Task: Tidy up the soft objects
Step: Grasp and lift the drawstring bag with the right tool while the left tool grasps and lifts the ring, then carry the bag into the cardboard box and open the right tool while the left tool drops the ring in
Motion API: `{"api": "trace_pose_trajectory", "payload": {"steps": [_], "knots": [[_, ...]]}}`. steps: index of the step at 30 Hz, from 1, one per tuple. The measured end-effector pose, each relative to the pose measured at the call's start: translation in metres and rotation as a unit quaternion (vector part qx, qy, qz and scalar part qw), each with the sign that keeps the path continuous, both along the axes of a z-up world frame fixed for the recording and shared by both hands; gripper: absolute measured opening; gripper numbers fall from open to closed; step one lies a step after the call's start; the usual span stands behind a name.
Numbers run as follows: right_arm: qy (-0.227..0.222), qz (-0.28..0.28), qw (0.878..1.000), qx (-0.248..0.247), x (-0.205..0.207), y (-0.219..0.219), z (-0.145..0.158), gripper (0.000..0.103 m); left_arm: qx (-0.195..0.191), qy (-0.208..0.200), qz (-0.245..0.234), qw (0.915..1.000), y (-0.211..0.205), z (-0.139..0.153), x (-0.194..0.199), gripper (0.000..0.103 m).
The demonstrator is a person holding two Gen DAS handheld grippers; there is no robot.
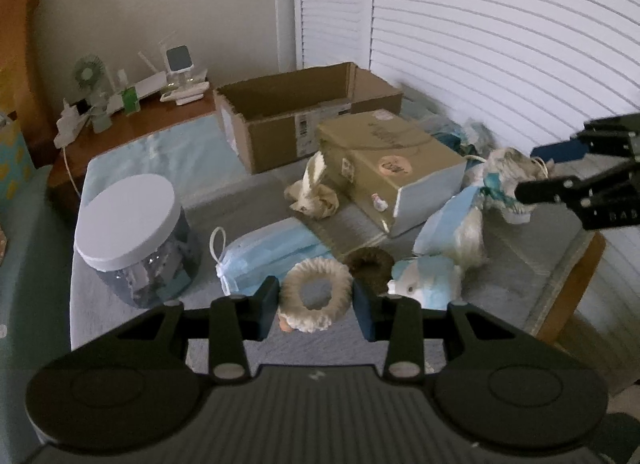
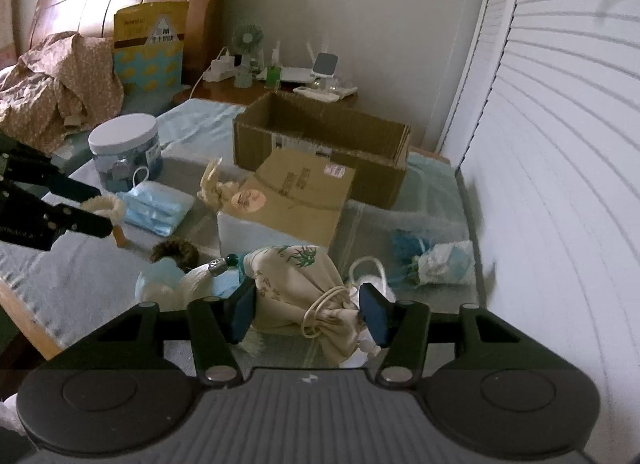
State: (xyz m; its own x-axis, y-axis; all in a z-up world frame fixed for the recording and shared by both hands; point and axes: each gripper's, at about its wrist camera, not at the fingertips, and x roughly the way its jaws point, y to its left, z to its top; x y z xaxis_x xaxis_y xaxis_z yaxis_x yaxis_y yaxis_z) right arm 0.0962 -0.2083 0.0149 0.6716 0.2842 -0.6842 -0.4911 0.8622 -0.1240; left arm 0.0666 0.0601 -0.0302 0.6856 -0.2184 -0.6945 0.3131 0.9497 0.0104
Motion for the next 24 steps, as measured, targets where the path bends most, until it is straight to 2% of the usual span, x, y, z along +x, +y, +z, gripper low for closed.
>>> {"api": "trace_pose_trajectory", "payload": {"steps": [13,19,24], "knots": [[-0.06,-0.008,0.998,0.014,0.024,0.001,0.054,0.059,-0.017,-0.02,-0.015,0.9996,0.002,0.013,-0.002,0.039],[-0.081,-0.001,0.997,0.016,0.055,0.01,0.075,0.059,-0.021,-0.028,-0.021,0.9992,0.005,0.019,0.0,0.039],[-0.082,0.002,0.996,0.027,0.1,0.014,0.091,0.059,-0.027,-0.033,-0.021,0.9989,0.008,0.023,0.007,0.039]]}}
